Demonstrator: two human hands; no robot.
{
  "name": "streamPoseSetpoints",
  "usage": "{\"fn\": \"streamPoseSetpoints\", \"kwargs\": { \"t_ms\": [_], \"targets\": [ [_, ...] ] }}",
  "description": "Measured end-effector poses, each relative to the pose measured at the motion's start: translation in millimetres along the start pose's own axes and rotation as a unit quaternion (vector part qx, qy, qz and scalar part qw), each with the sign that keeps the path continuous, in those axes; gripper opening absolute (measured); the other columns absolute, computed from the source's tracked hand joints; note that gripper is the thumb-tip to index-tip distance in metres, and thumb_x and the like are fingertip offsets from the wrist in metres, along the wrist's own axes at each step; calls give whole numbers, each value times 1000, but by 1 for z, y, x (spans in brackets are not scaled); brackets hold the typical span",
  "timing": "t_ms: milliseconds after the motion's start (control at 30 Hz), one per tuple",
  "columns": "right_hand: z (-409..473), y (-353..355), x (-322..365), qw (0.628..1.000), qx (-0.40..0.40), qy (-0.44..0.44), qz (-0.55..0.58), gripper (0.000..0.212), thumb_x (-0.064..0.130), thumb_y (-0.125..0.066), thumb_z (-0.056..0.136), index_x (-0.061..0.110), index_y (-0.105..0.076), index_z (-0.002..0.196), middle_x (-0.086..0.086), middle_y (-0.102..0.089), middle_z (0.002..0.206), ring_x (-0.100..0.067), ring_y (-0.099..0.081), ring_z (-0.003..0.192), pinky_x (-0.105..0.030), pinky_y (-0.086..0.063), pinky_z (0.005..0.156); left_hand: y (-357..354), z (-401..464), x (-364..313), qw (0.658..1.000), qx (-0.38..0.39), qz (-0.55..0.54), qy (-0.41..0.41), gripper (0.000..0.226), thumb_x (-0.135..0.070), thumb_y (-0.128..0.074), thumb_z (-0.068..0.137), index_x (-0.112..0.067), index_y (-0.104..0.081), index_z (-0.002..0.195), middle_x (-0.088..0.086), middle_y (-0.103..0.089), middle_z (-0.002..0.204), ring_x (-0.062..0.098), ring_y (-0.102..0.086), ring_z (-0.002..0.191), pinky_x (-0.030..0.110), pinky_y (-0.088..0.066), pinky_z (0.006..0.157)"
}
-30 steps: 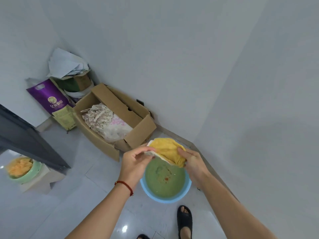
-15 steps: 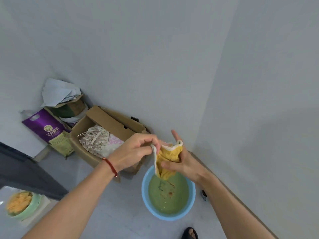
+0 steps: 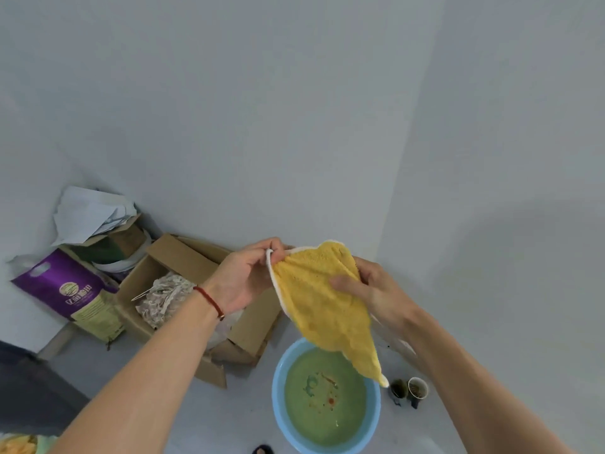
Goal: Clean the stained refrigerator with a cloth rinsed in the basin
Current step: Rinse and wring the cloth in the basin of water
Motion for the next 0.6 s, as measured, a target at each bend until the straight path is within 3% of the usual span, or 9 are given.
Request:
{"fn": "streamPoseSetpoints", "kwargs": {
  "t_ms": [67,133,200,267,333,433,500,600],
  "targets": [
    [7,-7,-14,992,-1,-98,77,37,30,-71,92,17,-69,126,-11,-75,120,-31,-72,112,-52,-56,100,14,12,3,999,25,-29,18,17,-2,-40,84,-15,-45,75,9,-46,88,24,-43,80,39,-40,71],
    [11,-16,-29,982,-8,-162,98,46,31,-70,86,14,-68,128,-14,-75,122,-36,-71,113,-56,-53,104,20,19,3,998,36,-23,45,23,-5,-38,94,-18,-46,78,5,-42,81,21,-44,74,35,-42,66],
    [15,-26,-42,980,-40,-178,83,43,30,-70,89,14,-68,128,-16,-74,122,-38,-71,113,-57,-53,104,29,26,2,996,47,19,69,29,-8,-36,100,-22,-48,78,1,-41,76,17,-42,66,27,-41,54],
    [17,-30,-49,978,-85,-170,92,45,32,-75,86,14,-67,126,-13,-73,124,-35,-70,114,-53,-53,101,37,32,-5,998,20,18,65,30,-18,-41,104,-23,-58,80,2,-49,73,18,-50,65,26,-44,54],
    [21,-27,-53,968,-161,-150,123,50,33,-83,76,8,-64,114,-12,-72,116,-32,-68,106,-50,-49,92,55,40,2,992,-7,-62,109,32,-38,-48,103,-24,-73,89,8,-67,85,23,-68,76,35,-53,73],
    [19,-27,-50,960,-206,-88,168,33,19,-81,79,10,-58,101,-12,-67,99,-30,-65,92,-47,-49,81,72,28,55,966,24,-114,233,71,-69,-37,98,-10,-70,121,20,-69,122,33,-69,109,47,-49,98],
    [17,-28,-44,964,-233,-60,114,24,7,-78,85,10,-56,96,-8,-65,91,-25,-64,86,-39,-51,75,73,8,84,952,72,-70,289,67,-55,-49,98,1,-65,129,26,-63,133,32,-67,114,44,-52,100],
    [5,-19,-33,952,-293,-58,-64,26,-1,-79,86,8,-59,101,-8,-65,94,-22,-62,89,-24,-53,74,83,4,84,968,72,-35,237,41,-8,-66,89,6,-62,128,30,-62,131,30,-73,101,39,-62,84]
  ]
}}
Point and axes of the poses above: each hand's wrist, its own z-axis towards the middle knuckle, its own y-axis out of the back of the hand, x = y × z, the point moved 5 cm from there along z, towards the middle knuckle
